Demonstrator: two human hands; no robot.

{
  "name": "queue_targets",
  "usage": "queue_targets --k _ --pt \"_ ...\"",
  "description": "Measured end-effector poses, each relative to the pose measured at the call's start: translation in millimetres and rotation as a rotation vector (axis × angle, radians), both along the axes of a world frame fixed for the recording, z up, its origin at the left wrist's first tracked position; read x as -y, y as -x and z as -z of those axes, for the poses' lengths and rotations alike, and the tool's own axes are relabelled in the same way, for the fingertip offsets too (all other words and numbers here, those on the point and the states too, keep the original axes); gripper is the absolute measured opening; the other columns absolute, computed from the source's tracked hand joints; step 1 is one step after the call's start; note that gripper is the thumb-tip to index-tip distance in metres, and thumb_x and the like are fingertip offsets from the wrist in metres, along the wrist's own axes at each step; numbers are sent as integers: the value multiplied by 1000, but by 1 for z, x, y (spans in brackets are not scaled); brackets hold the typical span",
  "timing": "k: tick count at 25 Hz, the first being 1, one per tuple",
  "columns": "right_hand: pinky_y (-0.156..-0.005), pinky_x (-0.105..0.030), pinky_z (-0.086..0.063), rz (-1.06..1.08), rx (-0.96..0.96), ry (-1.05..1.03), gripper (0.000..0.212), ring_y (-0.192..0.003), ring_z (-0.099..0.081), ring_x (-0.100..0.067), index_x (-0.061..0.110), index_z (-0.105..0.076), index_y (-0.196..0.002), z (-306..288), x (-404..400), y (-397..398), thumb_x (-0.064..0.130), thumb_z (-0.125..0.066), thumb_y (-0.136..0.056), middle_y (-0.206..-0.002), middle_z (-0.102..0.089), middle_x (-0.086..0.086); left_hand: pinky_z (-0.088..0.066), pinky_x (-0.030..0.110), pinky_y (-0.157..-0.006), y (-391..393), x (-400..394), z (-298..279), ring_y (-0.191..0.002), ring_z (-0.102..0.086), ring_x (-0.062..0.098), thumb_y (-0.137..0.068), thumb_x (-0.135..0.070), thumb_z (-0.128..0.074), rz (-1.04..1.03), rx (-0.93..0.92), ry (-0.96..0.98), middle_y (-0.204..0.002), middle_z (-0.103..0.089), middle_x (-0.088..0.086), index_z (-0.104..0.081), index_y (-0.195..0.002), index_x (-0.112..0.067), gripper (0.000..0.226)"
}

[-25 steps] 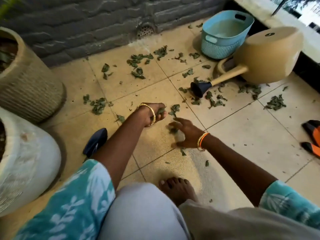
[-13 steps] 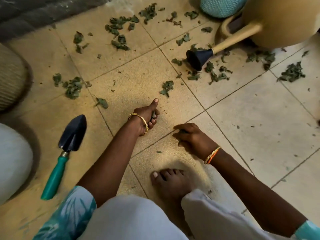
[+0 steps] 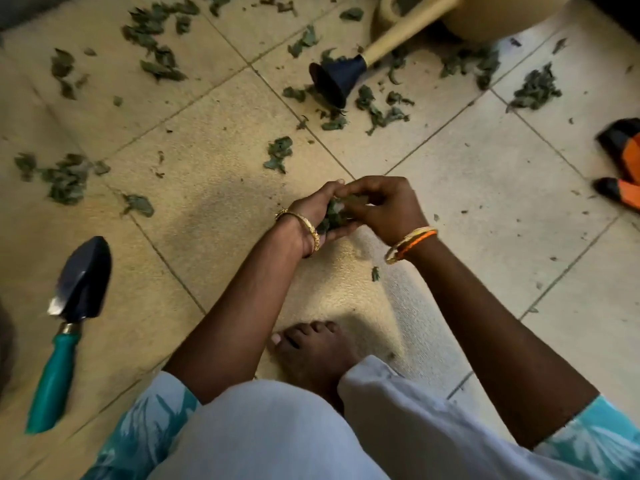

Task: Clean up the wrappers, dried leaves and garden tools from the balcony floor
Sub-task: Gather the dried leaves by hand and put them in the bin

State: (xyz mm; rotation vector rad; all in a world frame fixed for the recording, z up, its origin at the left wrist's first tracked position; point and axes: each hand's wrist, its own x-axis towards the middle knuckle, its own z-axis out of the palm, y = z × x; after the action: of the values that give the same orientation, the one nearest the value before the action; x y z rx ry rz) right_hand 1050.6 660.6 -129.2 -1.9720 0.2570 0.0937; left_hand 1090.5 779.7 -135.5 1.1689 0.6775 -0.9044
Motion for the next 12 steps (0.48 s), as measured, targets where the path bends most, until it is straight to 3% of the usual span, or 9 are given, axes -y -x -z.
queue_targets --k 2,3,5,7,10,12 --pt "-75 -36 -56 -149 58 358 43 -89 -65 -20 13 -56 -116 4 -3 11 -3 -64 -77 -103 -63 -3 -51 23 -44 4 17 5 -63 -63 16 -91 -27 -61 21 33 -80 -77 -66 9 -61 -79 -11 21" --pt "-76 -34 -55 -211 52 397 53 -93 -64 -20 15 -46 -125 4 -1 17 -2 -63 -78 -111 -58 -5 -49 21 -44 7 22 7 -58 -62 16 -91 -25 -61 32 52 -120 -74 -66 8 -60 -78 -11 20" --pt "-85 -27 -52 -266 48 265 62 -105 -59 -19 16 -35 -134 0 8 30 2 -61 -80 -122 -50 -7 -44 16 -40 11 27 10 -43 -59 12 -92 -23 -61 61 102 -152 -60 -64 5 -59 -76 -9 21" --pt "-95 -19 -44 -171 27 188 56 -116 -50 -14 16 -40 -133 -2 24 46 8 -64 -82 -128 -47 -5 -38 12 -36 7 24 11 -34 -50 7 -90 -26 -64 68 126 -133 -53 -57 1 -58 -75 -8 24" --pt "-79 -19 -51 16 -191 279 27 -97 -61 -14 14 -63 -108 6 38 70 16 -70 -82 -108 -61 0 -26 10 -32 -4 9 16 -31 -38 3 -92 -34 -60 92 88 -138 -42 -42 -7 -51 -67 -12 34" --pt "-75 -27 -51 -55 -305 396 25 -84 -62 -18 10 -68 -98 19 33 84 20 -76 -76 -95 -64 -5 -19 10 -31 -6 2 22 -30 -33 4 -94 -34 -54 74 45 -156 -39 -37 -7 -45 -62 -15 38"
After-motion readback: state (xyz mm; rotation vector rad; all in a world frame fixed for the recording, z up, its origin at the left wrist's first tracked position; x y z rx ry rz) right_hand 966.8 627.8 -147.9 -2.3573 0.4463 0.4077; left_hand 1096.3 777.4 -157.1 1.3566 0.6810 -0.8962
